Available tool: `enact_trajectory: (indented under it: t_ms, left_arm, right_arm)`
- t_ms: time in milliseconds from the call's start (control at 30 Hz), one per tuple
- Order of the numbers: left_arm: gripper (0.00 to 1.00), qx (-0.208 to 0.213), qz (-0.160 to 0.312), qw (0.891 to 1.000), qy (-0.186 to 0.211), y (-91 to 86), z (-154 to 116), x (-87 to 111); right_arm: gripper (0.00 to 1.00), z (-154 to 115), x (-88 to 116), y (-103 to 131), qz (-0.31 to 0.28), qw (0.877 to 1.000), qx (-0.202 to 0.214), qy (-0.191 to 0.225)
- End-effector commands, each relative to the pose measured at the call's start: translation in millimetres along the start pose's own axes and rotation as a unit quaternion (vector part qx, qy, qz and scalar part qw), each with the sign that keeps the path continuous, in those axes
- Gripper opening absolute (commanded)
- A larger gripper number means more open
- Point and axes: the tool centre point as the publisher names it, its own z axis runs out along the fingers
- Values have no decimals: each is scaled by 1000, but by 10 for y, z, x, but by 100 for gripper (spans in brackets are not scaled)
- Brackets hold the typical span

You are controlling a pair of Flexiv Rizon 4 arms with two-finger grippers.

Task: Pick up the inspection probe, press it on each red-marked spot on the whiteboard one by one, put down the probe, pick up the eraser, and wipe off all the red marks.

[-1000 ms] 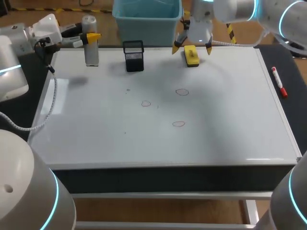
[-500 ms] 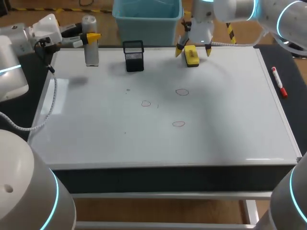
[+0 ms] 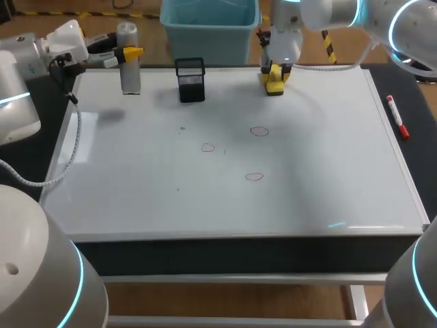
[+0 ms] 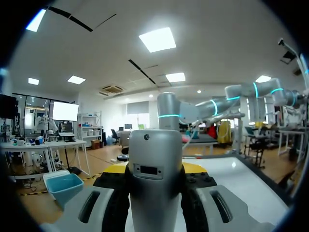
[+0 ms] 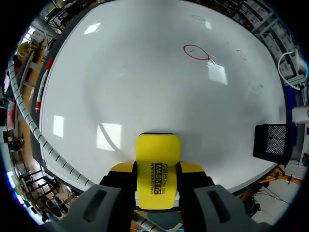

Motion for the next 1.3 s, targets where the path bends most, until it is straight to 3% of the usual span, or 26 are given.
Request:
enact_trajectory:
  t_ms: [33,433,1300]
  left_arm:
    - [0,0,1,1000,-2,-10,6,8]
    - [0,0,1,1000,-2,-10,6,8]
    - [0,0,1,1000,-2,-10,6,8]
  right_arm:
    - [0,-30,44,10,21,1000,2,2]
    - [0,-368,288,274,97,994,37,17]
    - [0,-628,1381,1339,231,971,62,18]
